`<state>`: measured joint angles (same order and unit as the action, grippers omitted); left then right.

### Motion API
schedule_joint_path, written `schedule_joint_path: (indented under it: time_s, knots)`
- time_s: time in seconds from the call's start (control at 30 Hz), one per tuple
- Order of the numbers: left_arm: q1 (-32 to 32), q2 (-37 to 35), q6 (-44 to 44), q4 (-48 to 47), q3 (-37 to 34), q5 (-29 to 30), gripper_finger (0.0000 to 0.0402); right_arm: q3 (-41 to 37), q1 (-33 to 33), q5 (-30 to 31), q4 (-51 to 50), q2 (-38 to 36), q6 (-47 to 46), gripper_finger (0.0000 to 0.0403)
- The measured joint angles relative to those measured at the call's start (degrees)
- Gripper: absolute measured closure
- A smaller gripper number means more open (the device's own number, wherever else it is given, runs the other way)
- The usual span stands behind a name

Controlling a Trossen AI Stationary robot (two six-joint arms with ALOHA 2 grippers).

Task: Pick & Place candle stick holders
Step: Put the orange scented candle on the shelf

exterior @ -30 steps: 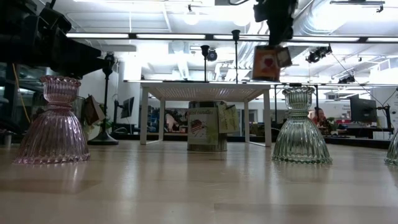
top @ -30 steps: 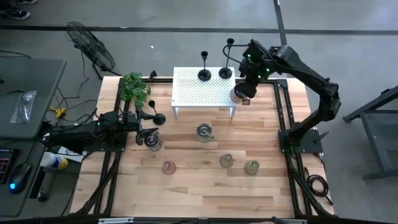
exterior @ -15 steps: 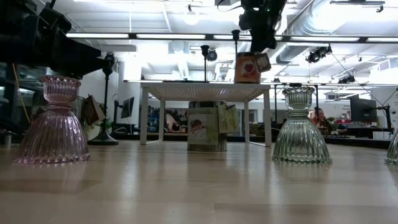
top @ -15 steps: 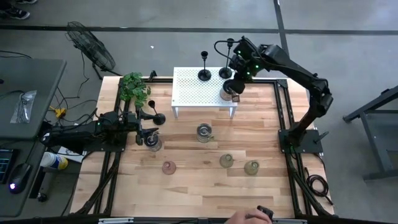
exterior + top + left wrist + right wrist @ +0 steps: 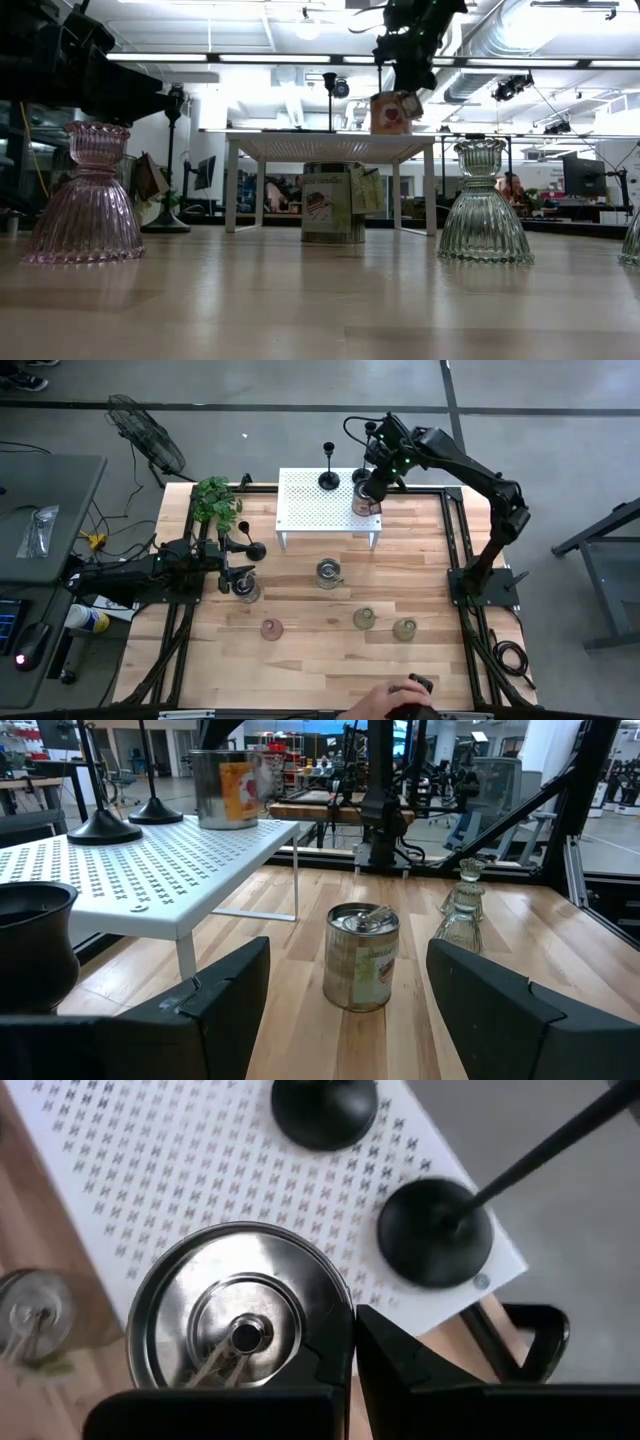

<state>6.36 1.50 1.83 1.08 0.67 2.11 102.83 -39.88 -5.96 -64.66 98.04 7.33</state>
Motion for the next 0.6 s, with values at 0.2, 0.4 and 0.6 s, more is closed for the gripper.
schedule_joint_path:
  time_s: [0.2,0.4,0.6]
  knots:
    - [0.0,0.0,0.0,0.0,0.0,0.0,0.0137,0.0,-0.3,1.0,1.5,0.3,0.1,0.0399]
    - [0.0,0.0,0.0,0.0,0.0,0.0,0.0137,0.0,-0.4,2.9,1.5,0.3,0.1,0.0399]
    - [0.0,0.0,0.0,0.0,0.0,0.0,0.0137,0.0,-0.4,3.0,2.7,0.3,0.1,0.0399]
